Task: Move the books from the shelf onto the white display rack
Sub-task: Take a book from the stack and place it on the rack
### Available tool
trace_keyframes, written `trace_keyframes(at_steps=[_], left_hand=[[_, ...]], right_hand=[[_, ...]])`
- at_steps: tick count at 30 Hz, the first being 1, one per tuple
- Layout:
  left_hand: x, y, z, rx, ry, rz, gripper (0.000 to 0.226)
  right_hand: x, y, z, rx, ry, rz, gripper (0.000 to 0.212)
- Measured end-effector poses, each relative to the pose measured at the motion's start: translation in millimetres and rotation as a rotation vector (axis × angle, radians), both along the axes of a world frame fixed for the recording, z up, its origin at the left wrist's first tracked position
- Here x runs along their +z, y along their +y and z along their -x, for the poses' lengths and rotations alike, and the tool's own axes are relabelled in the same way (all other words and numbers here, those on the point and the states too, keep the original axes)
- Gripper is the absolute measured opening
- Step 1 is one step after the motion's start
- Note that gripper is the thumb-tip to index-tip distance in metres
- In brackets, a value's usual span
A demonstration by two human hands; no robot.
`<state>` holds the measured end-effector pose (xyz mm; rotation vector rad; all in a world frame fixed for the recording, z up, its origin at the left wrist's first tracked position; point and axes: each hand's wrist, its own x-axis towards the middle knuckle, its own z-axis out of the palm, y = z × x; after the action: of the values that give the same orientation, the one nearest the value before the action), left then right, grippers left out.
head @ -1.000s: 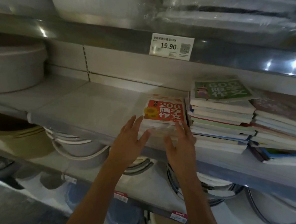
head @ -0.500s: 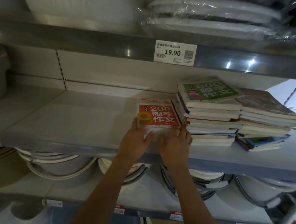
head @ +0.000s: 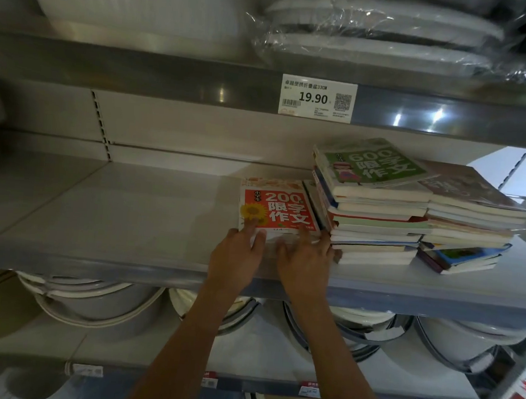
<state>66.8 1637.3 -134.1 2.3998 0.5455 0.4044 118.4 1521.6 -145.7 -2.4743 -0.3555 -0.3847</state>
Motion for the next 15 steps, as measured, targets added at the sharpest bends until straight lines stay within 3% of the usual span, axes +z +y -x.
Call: trace_keyframes(at_steps=[7,11,15], left_hand=[[0,4,10,0.061,-0.105,0.121,0.046],[2,10,18,0.099,-0.204,0.197,0.035],[7,11,9,0.100,-0.170,0.225,0.038]], right_hand=[[-3,-3,5,0.029,-0.005,-0.046,0.059],[-1,-6,8,0.076,0.072,-0.160,0.067],[2,0,-2,0.092,0.095,-0.141,0.065]])
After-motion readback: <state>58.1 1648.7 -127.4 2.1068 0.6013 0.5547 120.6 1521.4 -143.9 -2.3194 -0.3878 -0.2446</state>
